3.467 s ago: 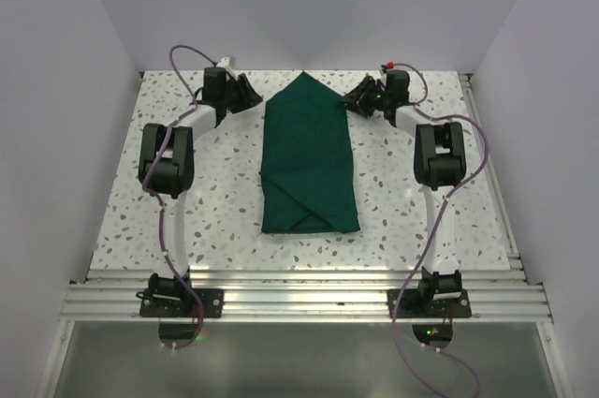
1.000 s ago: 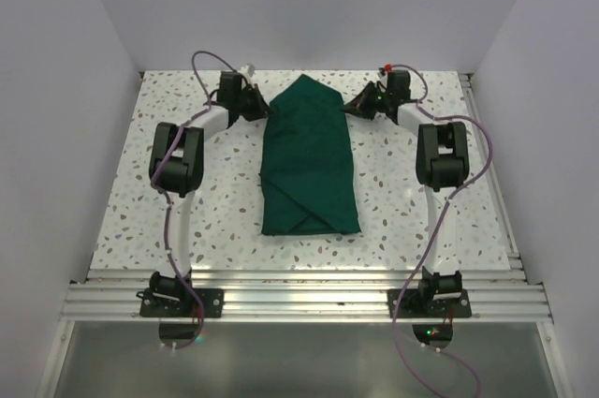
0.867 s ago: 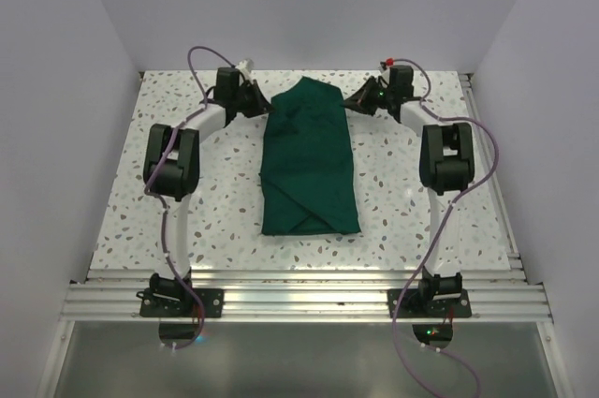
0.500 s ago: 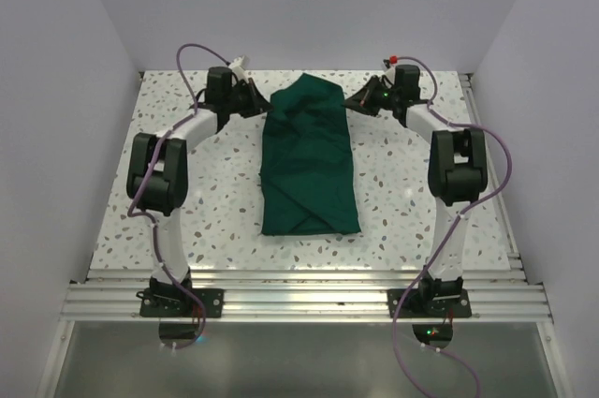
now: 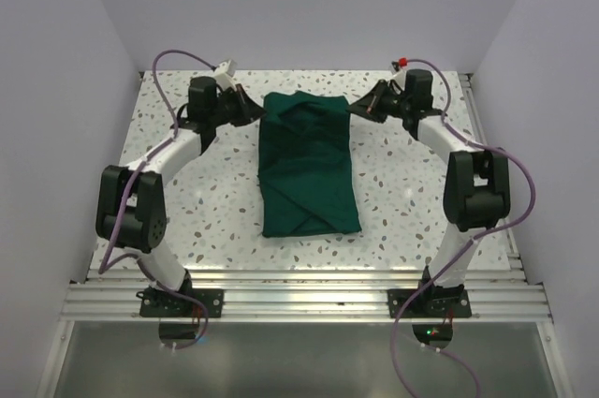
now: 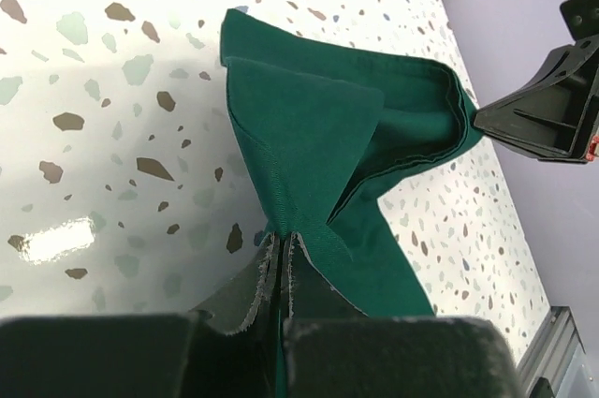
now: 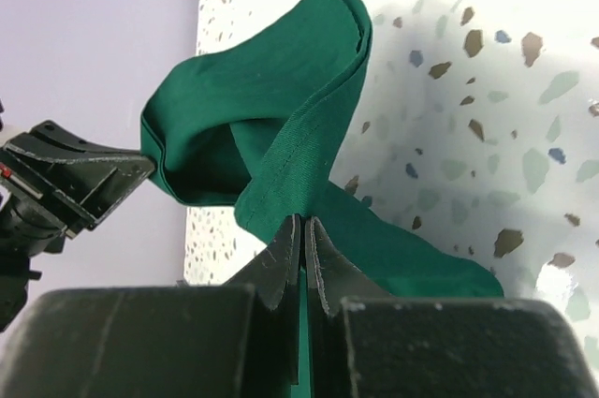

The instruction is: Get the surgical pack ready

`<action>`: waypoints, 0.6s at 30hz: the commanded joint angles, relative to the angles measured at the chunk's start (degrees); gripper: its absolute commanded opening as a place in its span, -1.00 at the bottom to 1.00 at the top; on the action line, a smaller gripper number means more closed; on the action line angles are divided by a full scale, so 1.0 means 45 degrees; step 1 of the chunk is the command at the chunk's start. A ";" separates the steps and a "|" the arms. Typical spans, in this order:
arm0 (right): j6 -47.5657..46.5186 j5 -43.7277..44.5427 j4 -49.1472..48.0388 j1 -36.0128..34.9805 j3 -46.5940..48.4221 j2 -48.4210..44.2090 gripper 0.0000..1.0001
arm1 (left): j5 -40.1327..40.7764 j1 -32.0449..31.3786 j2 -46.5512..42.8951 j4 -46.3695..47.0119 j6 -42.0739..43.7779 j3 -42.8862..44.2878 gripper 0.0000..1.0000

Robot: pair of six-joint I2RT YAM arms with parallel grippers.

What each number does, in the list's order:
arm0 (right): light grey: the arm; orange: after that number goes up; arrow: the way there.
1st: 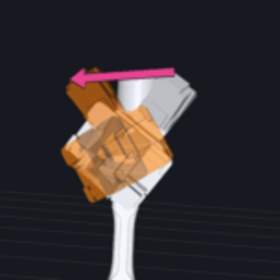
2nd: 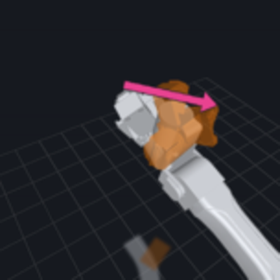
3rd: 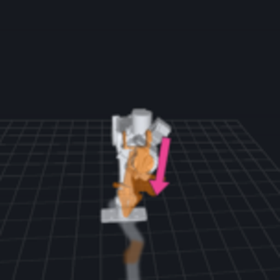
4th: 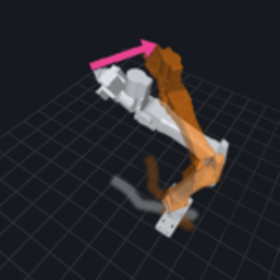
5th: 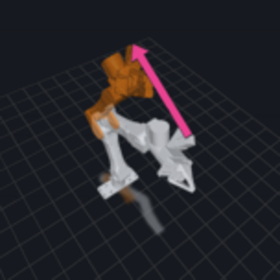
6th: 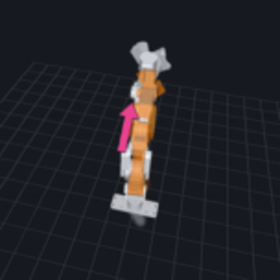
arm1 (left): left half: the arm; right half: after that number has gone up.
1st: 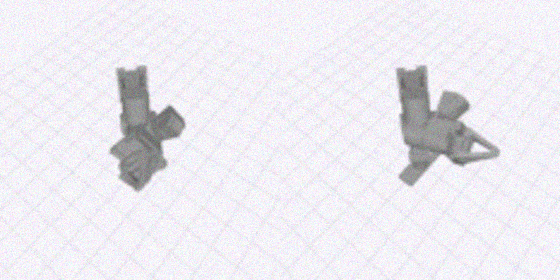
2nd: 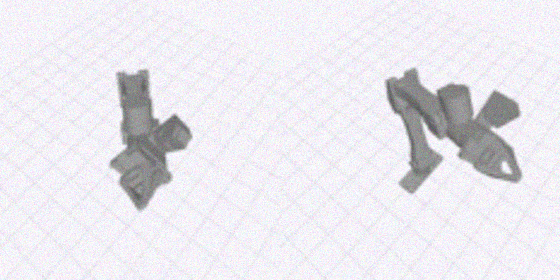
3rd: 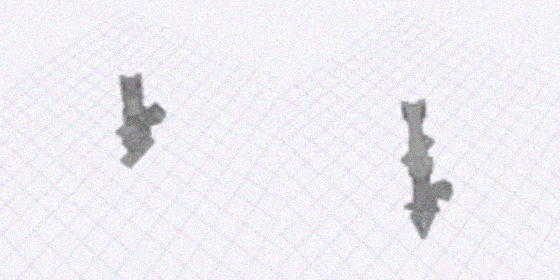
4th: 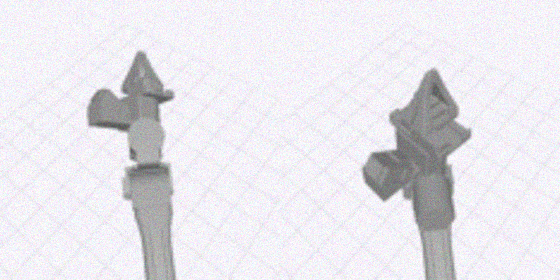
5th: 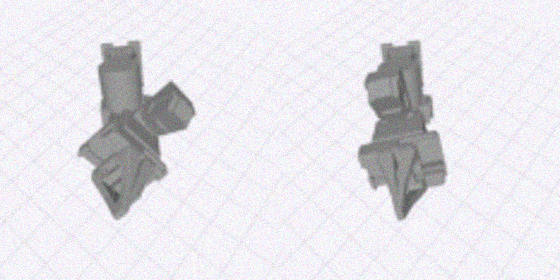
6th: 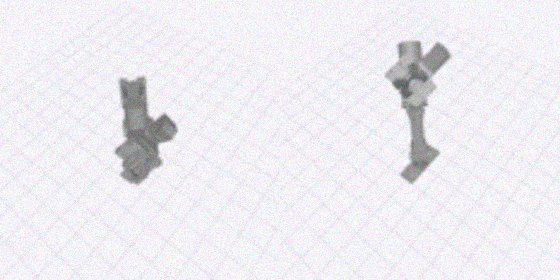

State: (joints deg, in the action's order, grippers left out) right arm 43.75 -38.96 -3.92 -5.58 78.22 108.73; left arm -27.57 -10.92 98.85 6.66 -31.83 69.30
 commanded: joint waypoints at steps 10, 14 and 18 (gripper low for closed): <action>-0.0484 -0.0190 -0.0436 0.0011 -0.2886 -0.3789 -1.00 | 0.0228 -0.0483 -0.3937 0.1158 -0.0035 -0.2722 -1.00; -0.0483 -0.0171 -0.0359 0.0011 -0.3435 -0.4746 -1.00 | 0.0365 -0.0718 -0.4912 0.0904 0.0023 -0.3133 -1.00; -0.0639 -0.0151 0.0031 0.0011 -0.3845 -0.5779 -1.00 | 0.0638 -0.0952 -0.5559 0.0553 0.0160 -0.3484 -1.00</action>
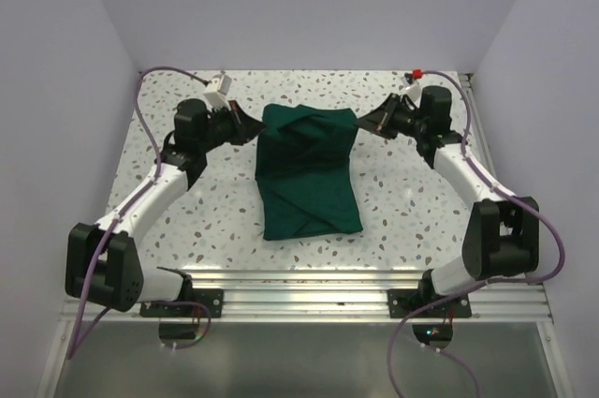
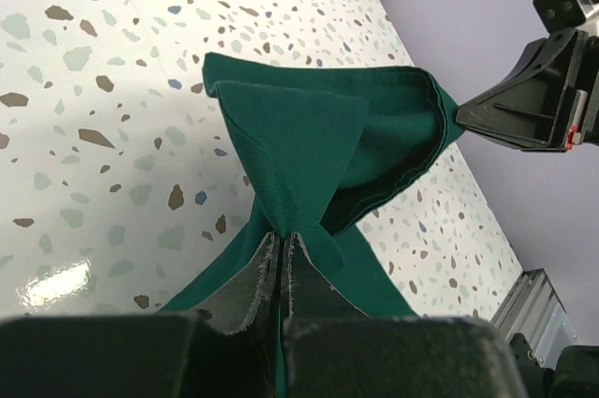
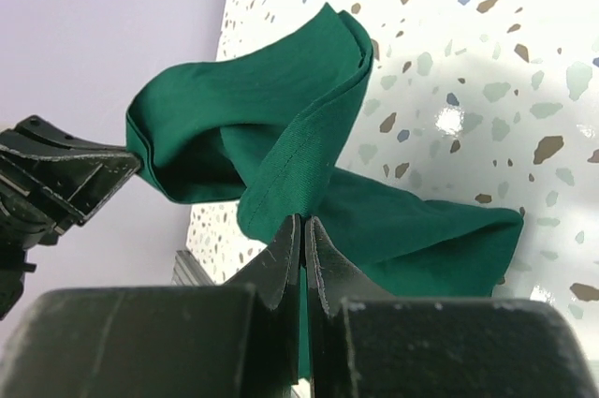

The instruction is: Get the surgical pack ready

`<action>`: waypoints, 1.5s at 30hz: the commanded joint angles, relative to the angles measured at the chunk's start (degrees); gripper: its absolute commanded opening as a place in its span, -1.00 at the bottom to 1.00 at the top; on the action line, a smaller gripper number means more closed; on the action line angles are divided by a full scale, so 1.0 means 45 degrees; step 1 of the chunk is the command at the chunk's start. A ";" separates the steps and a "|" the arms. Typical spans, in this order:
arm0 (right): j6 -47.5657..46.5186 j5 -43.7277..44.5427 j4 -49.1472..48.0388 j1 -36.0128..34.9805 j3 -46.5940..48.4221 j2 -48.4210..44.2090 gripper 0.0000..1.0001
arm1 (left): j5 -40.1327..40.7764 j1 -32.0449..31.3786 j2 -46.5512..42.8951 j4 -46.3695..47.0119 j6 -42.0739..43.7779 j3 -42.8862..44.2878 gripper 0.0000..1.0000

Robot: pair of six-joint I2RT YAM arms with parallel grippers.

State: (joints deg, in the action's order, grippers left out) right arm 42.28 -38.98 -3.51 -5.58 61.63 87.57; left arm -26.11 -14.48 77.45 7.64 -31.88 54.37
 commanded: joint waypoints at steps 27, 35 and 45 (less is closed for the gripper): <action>-0.1428 0.0342 0.1464 -0.0301 -0.4884 -0.4968 -1.00 | 0.0997 -0.1820 -0.4866 0.0236 0.0308 -0.5322 -1.00; -0.1486 0.1005 0.1521 -0.0399 -0.6758 -0.5455 -1.00 | 0.1816 -0.2679 -0.5179 0.0685 -0.0572 -0.7549 -1.00; -0.1837 0.1767 0.2224 -0.0419 -0.7542 -0.5593 -0.59 | 0.2872 -0.2934 -0.5375 0.0158 -0.1002 -0.8488 -0.73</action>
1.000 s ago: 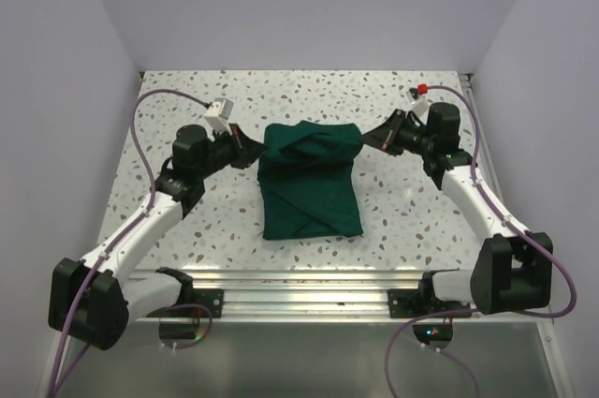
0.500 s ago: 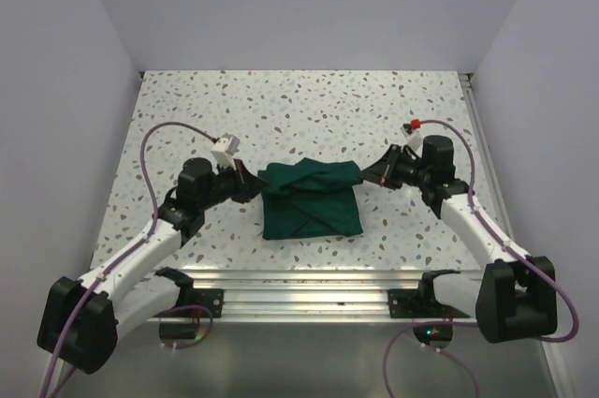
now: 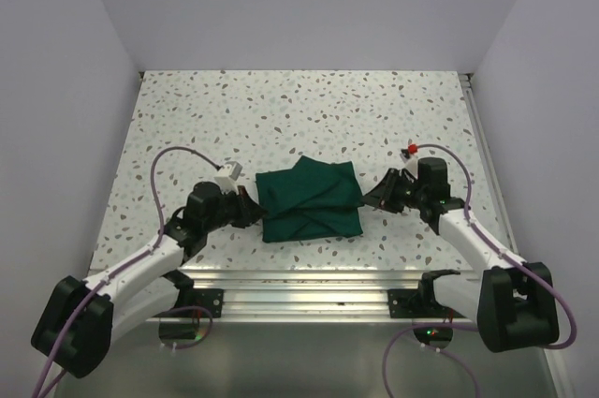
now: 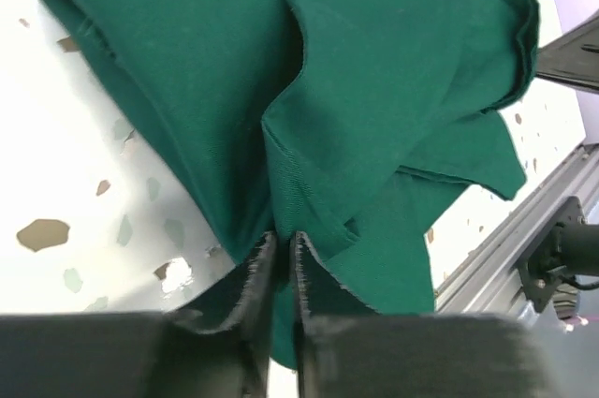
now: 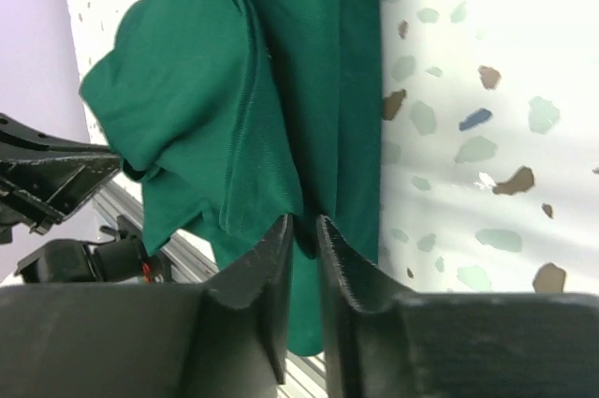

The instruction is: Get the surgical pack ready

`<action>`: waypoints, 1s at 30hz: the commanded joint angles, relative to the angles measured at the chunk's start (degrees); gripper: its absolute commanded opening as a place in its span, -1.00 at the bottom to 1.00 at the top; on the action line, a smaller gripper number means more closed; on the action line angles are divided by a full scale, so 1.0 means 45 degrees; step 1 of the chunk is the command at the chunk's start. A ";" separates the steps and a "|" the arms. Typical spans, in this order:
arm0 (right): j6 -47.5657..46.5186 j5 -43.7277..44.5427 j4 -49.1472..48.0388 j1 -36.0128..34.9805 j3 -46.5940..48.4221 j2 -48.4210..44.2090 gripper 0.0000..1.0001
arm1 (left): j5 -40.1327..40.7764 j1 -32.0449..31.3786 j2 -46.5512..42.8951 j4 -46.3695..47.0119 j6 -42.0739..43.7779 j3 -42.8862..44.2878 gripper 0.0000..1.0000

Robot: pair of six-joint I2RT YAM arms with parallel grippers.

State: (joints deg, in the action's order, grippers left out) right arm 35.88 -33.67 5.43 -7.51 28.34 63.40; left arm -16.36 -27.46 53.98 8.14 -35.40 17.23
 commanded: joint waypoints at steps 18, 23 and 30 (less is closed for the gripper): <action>-0.1702 0.2750 0.2638 -0.1024 0.2353 -0.1685 0.32 | 0.2523 -0.0069 -0.2053 -0.3898 0.1108 0.2771 0.21; -0.2210 0.3869 0.3032 -0.2218 0.4166 -0.0556 0.47 | 0.2210 -0.0691 -0.1897 -0.4348 0.1108 0.3357 0.22; -0.2719 0.2504 0.2641 -0.2529 0.6045 0.2141 0.47 | 0.2755 -0.2918 -0.1565 -0.4582 0.0738 0.4001 0.22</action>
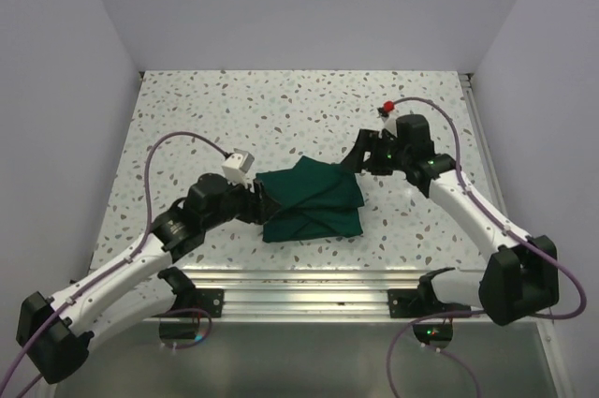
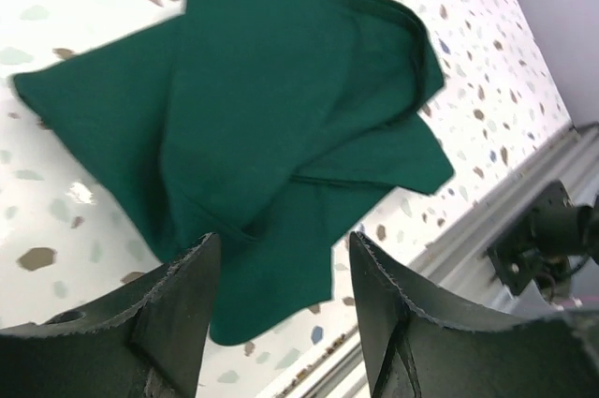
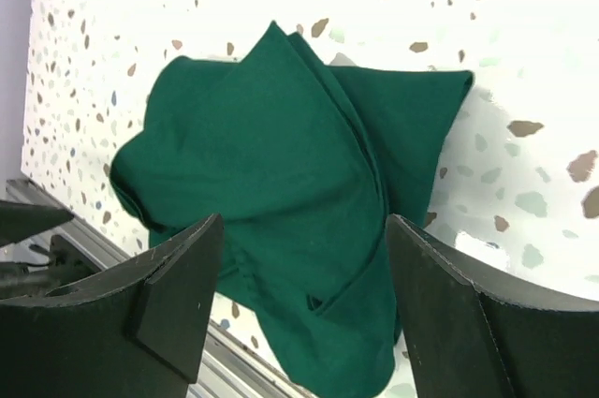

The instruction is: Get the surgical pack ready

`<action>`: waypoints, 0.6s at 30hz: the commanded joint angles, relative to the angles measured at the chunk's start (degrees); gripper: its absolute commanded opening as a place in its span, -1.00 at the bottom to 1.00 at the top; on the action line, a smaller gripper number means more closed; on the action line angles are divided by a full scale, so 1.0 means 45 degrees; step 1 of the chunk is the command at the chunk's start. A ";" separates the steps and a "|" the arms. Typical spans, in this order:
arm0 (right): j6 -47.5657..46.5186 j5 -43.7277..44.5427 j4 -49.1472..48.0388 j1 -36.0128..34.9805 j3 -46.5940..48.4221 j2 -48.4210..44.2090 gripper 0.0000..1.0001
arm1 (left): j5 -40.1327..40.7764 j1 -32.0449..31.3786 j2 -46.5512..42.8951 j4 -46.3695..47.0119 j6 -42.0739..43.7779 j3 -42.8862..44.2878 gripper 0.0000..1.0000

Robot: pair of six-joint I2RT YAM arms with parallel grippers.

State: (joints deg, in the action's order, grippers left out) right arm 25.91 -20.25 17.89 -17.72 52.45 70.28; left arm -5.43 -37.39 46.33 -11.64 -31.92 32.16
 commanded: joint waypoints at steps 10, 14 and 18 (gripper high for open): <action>0.3568 0.2386 -0.1609 -0.3460 -0.1552 -0.1142 0.45 | 0.1070 -0.0911 0.0369 -0.0168 -0.0251 0.0802 0.27; 0.6288 0.5428 -0.2391 -0.4966 -0.2707 -0.1906 0.34 | 0.1869 -0.0891 0.0838 -0.0538 -0.0094 0.0997 0.27; 0.8263 0.7135 -0.3468 -0.6083 -0.3821 -0.2375 0.34 | 0.2242 -0.0735 0.0917 -0.0636 -0.0464 0.0881 0.29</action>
State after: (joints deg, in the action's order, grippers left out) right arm 51.62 0.75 8.88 -43.16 37.69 61.25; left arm 1.78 -41.19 50.52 -14.46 -32.47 34.35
